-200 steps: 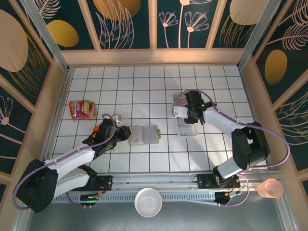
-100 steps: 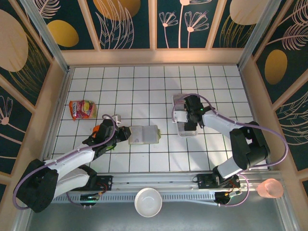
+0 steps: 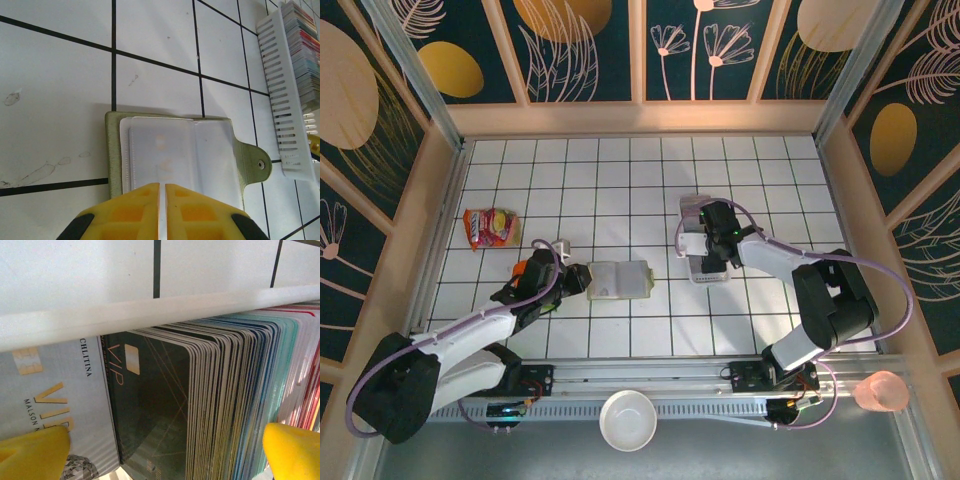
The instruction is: Put the credit cards into the card holder
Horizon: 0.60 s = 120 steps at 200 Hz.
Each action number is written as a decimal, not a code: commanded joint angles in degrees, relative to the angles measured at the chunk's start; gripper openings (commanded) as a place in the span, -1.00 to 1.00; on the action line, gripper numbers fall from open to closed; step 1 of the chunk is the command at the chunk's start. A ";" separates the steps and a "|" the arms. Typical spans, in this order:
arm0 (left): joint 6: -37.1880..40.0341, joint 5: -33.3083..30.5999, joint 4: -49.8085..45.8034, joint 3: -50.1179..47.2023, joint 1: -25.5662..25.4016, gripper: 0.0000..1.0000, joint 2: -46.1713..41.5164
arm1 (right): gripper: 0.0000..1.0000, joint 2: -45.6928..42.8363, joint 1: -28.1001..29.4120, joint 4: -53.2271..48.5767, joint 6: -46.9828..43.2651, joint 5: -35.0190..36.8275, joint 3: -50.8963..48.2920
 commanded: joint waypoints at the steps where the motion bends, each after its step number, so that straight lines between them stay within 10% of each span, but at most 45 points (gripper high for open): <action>1: -0.52 -0.53 -0.29 -0.56 0.39 -0.79 -0.92 | 0.99 -0.15 0.45 -0.98 -0.97 -0.98 0.30; 120: -0.70 -0.58 -0.44 -0.20 0.39 -0.81 -0.48 | 0.99 3.01 -0.42 6.52 -0.53 -0.99 3.16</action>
